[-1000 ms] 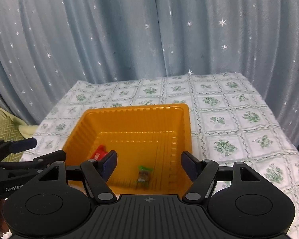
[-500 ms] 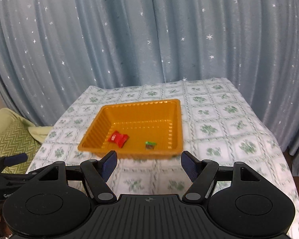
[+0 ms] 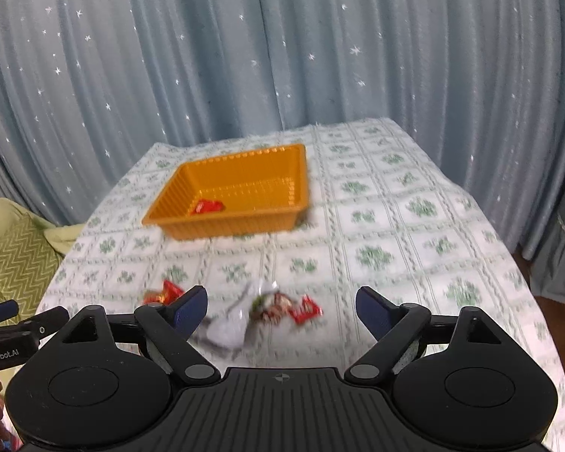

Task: Organize snacks
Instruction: 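Move both tools back toward the remaining snack pile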

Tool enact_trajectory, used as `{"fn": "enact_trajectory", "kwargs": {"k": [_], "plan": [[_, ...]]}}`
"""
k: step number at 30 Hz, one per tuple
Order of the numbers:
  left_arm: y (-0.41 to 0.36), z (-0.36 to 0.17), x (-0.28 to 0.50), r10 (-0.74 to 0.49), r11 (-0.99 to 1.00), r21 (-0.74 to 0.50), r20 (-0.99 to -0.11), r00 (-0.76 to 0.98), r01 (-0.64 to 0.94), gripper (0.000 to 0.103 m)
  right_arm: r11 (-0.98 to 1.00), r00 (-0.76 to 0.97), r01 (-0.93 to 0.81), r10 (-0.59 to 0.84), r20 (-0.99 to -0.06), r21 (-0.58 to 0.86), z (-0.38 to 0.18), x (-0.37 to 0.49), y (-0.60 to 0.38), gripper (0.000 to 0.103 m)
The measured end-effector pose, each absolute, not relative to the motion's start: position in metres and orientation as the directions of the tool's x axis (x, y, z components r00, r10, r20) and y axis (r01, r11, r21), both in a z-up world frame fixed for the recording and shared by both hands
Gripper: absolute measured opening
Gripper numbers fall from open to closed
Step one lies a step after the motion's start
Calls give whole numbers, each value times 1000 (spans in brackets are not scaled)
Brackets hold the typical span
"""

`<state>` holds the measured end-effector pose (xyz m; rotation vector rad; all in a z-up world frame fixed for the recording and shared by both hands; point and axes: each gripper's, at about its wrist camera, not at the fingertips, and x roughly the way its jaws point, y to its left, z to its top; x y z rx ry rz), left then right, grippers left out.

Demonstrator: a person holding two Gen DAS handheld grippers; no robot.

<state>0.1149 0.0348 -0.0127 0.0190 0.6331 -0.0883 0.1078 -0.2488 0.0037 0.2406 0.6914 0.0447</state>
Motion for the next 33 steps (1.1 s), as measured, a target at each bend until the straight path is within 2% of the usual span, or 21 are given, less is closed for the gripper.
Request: {"fn": "enact_trajectory", "kwargs": {"k": [7,15,24,33], "plan": [[40,-38,108,-47,998,12,-612,789,69,103,965,745,80,108,-659,248,-21,88,-250,86],[23,-56,123,-95,988,33,-637,765,150,102,966,732,84,108,-673,246,-35,94,-253,86],[5,-88,157,-167,949,94,-661,731,301,93,977,719,54,104,-688,204,-59,126,-260,86],[-1,-121,192,-203,908,135,-686,699,396,89,986,695,20,106,-712,166,-90,160,-264,85]]}}
